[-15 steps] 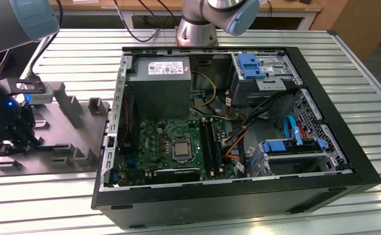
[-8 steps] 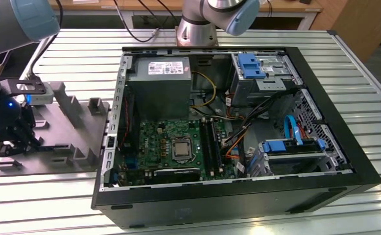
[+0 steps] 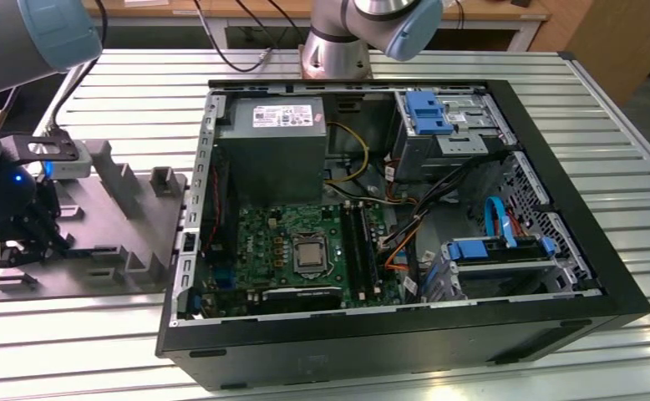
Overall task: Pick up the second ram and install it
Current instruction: 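Pick up the second ram and move it above second insertion slot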
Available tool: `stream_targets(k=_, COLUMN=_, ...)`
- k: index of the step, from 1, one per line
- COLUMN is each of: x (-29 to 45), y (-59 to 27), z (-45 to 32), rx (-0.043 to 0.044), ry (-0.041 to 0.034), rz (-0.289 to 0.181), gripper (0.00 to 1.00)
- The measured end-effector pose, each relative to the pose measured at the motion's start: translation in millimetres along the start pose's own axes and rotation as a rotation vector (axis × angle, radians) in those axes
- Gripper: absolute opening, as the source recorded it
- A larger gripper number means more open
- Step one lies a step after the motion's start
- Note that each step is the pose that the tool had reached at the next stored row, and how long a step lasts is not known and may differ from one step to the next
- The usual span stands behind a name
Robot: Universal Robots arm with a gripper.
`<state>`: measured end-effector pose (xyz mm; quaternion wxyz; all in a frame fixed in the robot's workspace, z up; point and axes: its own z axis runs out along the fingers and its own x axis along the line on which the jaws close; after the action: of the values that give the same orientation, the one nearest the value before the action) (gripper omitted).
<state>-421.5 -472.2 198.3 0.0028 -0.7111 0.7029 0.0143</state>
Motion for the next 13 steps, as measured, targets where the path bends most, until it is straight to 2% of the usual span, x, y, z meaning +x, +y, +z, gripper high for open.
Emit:
stream_targets(k=2, x=0.0, y=0.0, z=0.0, rx=-0.0002, ry=0.0001, rz=0.0, gripper=0.2)
stream_targets(k=3, x=0.0, y=0.0, z=0.0, rx=-0.0001, ry=0.0001, rz=0.0, gripper=0.14)
stream_targets(k=4, x=0.0, y=0.0, z=0.0, rx=-0.0001, ry=0.0001, rz=0.0, gripper=0.12)
stream_targets(k=13, x=0.0, y=0.0, z=0.3, rx=0.0001, ry=0.0, rz=0.005, gripper=0.12)
